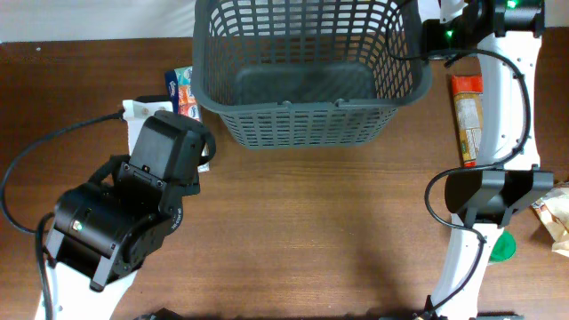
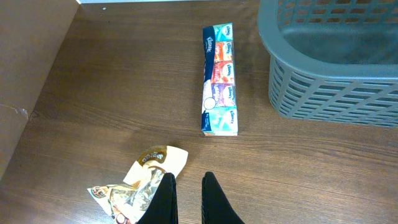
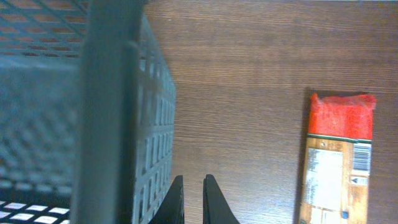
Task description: Pack container
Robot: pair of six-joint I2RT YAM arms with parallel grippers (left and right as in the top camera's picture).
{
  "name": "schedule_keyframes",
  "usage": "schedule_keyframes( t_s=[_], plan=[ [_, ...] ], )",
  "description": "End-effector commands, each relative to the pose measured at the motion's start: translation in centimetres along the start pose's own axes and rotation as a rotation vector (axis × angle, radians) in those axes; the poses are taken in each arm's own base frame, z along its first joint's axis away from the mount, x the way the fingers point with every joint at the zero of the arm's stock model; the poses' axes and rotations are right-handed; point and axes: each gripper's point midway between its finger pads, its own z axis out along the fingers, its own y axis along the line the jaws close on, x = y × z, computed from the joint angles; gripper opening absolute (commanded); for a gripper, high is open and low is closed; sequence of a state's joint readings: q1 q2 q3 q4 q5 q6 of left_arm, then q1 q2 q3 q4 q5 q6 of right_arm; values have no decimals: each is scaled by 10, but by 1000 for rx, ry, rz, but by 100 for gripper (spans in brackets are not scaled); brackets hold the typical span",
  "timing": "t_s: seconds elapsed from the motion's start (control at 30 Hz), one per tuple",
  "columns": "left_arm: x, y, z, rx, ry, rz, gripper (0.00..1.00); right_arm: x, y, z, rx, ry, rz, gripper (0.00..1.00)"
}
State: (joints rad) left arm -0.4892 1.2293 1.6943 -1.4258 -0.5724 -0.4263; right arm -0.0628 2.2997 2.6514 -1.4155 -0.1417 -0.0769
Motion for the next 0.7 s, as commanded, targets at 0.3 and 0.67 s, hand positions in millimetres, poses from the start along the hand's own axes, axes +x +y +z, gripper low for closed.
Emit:
schedule_keyframes(
  t_s=[0.3,0.67],
  plan=[
    [-11,25,-4,-124,-59,0,3,8,-95,-79,389,-81,300,4],
    [-16,118,-8,-509,-74,-117,6,32,-110,-150,365,-148,467,4]
  ],
)
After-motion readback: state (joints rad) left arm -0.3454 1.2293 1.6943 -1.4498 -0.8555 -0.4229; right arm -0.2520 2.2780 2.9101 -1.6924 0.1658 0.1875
